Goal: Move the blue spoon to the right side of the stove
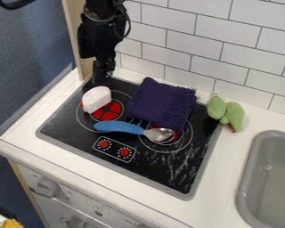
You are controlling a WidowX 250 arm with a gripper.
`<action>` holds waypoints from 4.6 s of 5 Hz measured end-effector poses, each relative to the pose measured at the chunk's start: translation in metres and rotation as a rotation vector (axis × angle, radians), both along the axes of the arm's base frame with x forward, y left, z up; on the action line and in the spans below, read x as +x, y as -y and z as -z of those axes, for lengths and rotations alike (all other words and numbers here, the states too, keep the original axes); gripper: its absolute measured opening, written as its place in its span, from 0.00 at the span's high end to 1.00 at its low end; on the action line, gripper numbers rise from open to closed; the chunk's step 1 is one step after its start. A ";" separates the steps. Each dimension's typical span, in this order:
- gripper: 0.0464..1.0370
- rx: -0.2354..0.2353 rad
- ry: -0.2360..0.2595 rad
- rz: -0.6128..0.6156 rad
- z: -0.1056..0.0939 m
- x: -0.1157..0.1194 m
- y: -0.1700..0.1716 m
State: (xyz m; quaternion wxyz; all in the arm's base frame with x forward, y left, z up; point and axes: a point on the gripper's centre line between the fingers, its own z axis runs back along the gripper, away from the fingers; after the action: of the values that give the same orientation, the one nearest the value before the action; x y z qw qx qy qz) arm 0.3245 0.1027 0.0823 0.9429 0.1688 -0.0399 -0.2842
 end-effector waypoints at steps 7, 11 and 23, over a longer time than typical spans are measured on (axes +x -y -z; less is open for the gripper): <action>0.04 -0.066 -0.221 0.512 0.076 -0.036 0.051; 0.62 -0.084 -0.194 0.540 0.095 -0.027 0.060; 0.63 -0.285 -0.134 -0.499 0.098 -0.054 0.184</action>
State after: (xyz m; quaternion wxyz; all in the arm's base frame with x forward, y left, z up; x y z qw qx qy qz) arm 0.2702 -0.0813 -0.0158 0.9984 0.0201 0.0254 -0.0457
